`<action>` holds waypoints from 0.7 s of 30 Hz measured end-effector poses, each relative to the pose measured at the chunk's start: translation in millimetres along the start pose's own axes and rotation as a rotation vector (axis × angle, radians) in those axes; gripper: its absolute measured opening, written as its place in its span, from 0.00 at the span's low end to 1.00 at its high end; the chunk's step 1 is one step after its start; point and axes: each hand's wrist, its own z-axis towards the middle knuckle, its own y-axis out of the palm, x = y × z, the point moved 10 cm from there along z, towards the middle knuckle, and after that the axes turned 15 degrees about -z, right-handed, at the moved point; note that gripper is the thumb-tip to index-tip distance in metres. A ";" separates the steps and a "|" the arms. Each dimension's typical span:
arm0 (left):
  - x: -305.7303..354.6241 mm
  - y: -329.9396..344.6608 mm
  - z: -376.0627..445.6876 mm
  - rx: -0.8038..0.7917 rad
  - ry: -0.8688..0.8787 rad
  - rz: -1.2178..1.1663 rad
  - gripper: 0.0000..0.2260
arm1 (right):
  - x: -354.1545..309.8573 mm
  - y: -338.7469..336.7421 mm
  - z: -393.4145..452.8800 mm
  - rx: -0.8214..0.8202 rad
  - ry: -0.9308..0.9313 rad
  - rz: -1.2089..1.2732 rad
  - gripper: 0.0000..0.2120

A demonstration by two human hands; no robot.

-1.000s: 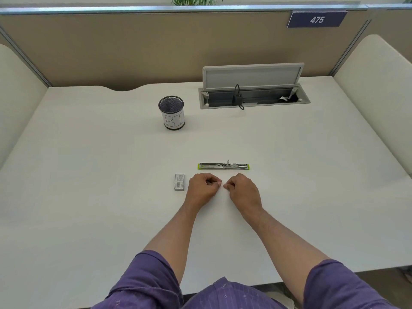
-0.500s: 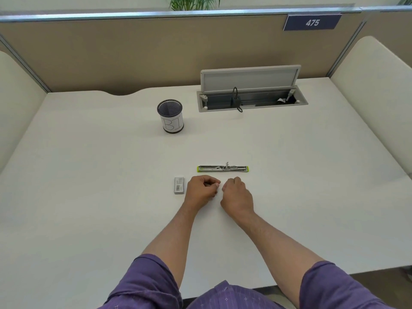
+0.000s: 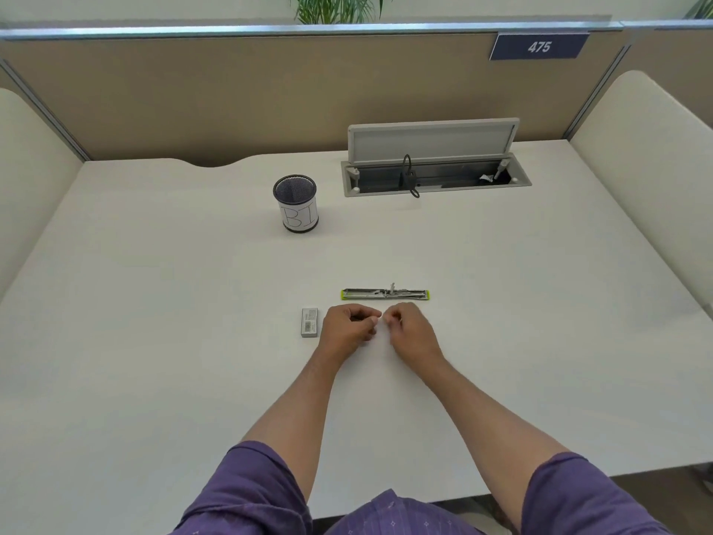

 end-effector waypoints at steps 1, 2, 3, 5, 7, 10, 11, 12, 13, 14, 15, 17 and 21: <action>1.9 0.6 -0.1 -0.004 -0.006 -0.019 0.05 | 7.7 -8.1 2.4 0.024 0.056 0.168 0.05; 4.3 2.4 -0.3 -0.016 -0.012 -0.038 0.04 | 13.2 -12.7 3.9 0.022 0.086 0.282 0.06; 7.1 5.7 -0.7 -0.040 -0.017 -0.052 0.04 | 14.1 -13.4 4.9 -0.013 0.081 0.377 0.06; 13.3 14.7 -1.7 -0.105 -0.020 -0.069 0.04 | 3.8 -7.4 3.5 -0.152 0.013 0.545 0.09; 17.6 21.6 -2.0 -0.149 -0.025 -0.074 0.06 | -1.9 -2.0 2.2 -0.252 -0.023 0.646 0.10; 18.3 22.0 -0.8 -0.141 -0.038 -0.084 0.08 | 5.9 -0.2 5.8 -0.284 0.019 0.749 0.10; 17.7 21.0 -0.8 -0.134 -0.042 -0.086 0.08 | 9.5 1.1 6.7 -0.298 0.038 0.779 0.09; 17.3 20.2 -0.8 -0.132 -0.045 -0.084 0.08 | 12.1 2.5 7.0 -0.319 0.050 0.805 0.09; 16.6 19.7 -1.1 -0.135 -0.046 -0.081 0.08 | 13.5 3.9 6.7 -0.343 0.058 0.831 0.09; 16.0 19.2 -1.4 -0.137 -0.046 -0.077 0.08 | 15.3 5.1 6.7 -0.362 0.068 0.859 0.10; 15.9 18.2 -1.7 -0.133 -0.045 -0.072 0.09 | 17.4 6.5 7.4 -0.373 0.081 0.887 0.10; 16.2 15.5 -2.4 -0.115 -0.039 -0.055 0.09 | 21.1 9.5 7.7 -0.390 0.112 0.931 0.09; 20.1 10.6 -2.4 -0.098 0.040 0.175 0.07 | 26.0 10.9 5.4 -0.357 0.119 0.904 0.04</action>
